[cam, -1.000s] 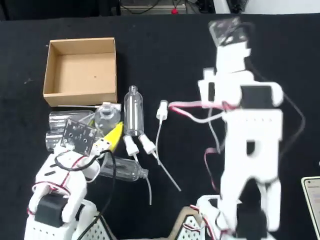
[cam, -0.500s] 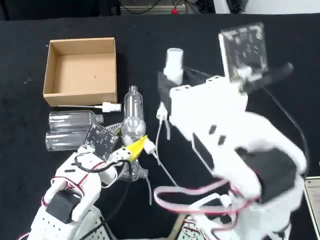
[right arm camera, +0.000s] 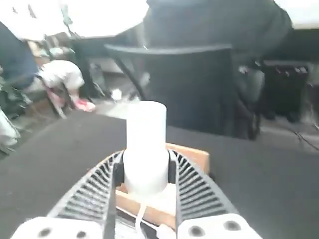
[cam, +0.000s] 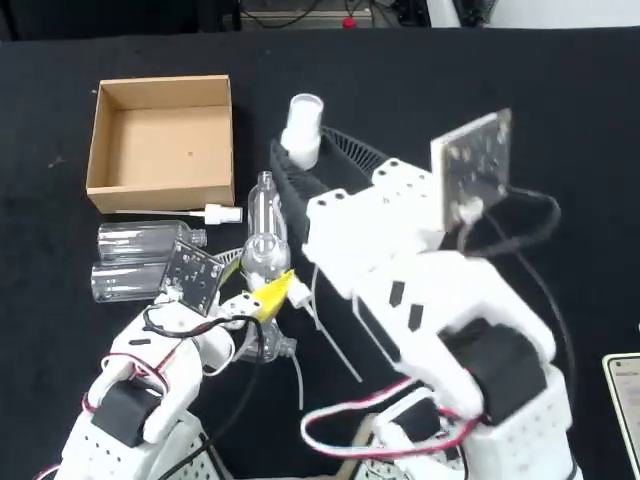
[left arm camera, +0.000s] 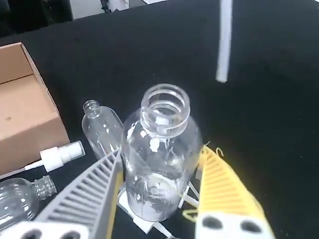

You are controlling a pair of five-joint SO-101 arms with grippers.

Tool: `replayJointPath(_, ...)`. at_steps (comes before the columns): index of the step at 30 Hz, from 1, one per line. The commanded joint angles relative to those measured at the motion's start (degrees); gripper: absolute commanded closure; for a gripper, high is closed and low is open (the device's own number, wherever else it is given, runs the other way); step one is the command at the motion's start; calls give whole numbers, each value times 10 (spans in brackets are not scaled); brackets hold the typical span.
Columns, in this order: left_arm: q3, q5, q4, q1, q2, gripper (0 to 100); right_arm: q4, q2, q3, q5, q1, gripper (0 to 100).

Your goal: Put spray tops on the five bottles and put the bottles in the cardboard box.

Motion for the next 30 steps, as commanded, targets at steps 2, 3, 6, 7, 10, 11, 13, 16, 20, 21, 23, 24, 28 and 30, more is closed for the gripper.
replayJointPath(2, -7, 4, 4, 13, -5, 827, -44, -27, 16, -4, -23, 987)
replayJointPath(3, -7, 4, 4, 14, -5, 827, -49, -27, 26, -4, -23, 987)
replayJointPath(6, -7, 4, 4, 17, -5, 827, -77, -29, 62, -4, -33, 987)
replayJointPath(7, -7, 4, 4, 18, -5, 827, -88, -30, 77, -4, -36, 987)
replayJointPath(10, -7, 4, 4, 17, -5, 827, -119, -31, 110, -4, -41, 987)
replayJointPath(11, -7, 4, 4, 15, -5, 827, -126, -31, 118, -3, -41, 987)
replayJointPath(13, -7, 3, 4, 14, -6, 827, -128, -31, 128, -1, -41, 987)
replayJointPath(16, -7, 2, 4, 14, -6, 827, -125, -32, 131, 0, -41, 987)
replayJointPath(20, -7, 2, 4, 14, -6, 827, -125, -32, 131, 0, -41, 987)
replayJointPath(21, -7, 2, 4, 14, -6, 827, -125, -36, 131, 0, -41, 987)
replayJointPath(23, -7, 2, 4, 14, -6, 827, -123, -51, 137, 0, -41, 987)
replayJointPath(24, -7, 2, 4, 14, -6, 827, -116, -61, 139, 0, -41, 987)
replayJointPath(28, -6, 2, 5, 14, -6, 827, -73, -121, 161, 0, -43, 987)
replayJointPath(30, -6, 3, 5, 14, -6, 827, -74, -144, 187, 1, -41, 987)
